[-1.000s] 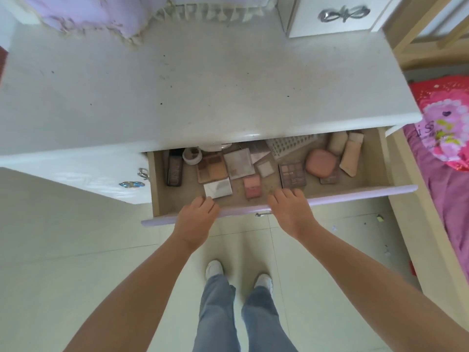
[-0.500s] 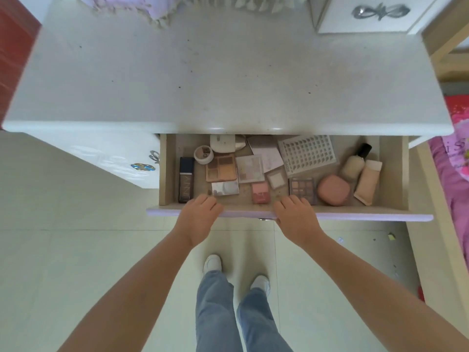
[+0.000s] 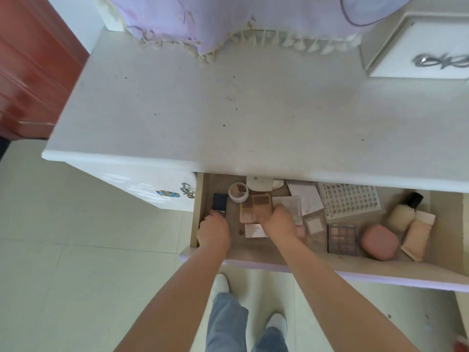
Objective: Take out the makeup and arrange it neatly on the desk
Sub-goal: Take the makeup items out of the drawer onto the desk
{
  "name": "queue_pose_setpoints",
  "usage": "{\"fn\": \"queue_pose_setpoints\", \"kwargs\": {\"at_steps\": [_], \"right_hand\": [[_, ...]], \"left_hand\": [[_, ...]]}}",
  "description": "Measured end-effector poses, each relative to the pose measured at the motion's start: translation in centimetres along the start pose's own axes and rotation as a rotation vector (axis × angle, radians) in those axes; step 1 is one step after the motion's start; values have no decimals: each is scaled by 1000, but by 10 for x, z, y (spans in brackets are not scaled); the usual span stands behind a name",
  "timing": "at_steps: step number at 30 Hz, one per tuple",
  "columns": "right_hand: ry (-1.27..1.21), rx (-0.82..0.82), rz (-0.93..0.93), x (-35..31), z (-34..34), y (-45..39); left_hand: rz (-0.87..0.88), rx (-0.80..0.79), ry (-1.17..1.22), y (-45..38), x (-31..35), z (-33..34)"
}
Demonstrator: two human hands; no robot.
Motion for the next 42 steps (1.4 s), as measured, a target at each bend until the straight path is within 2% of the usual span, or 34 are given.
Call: {"fn": "queue_pose_setpoints", "kwargs": {"at_steps": [4, 7, 11, 17, 21, 26, 30, 33, 38, 42], "right_hand": [[-188, 61, 183, 4, 16, -12], [-294, 91, 248, 6, 17, -9], [-446, 100, 270, 12, 3, 16], [-431, 38, 38, -23, -31, 58], [-535, -70, -156, -81, -32, 70], [-624, -168, -279, -160, -7, 62], [-633, -208, -356, -221, 24, 55], [-593, -175, -366, -256, 50, 45], [-458, -47, -368, -296, 94, 24], [-414, 16, -281, -302, 124, 11]], "left_hand": [[-32, -5, 32, -16, 0, 8], [45, -14, 35, -19, -2, 8], [146, 0, 160, -5, -10, -1], [220, 178, 356, 37, -49, -36], [72, 342, 546, 50, -99, -72], [-115, 487, 667, 29, -165, -120], [-213, 531, 627, -2, -218, -152], [-231, 524, 521, -31, -247, -173], [-144, 465, 374, -92, -272, -198], [-51, 439, 331, -128, -285, -202]]}}
Point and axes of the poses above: each hand's wrist, its own y-axis away from the middle knuckle, its own z-axis out of the palm, x = y × z, the point moved 4 cm from there along -y, towards the middle knuckle, and after that the axes turned 10 degrees about -y, right-handed, at the moved point
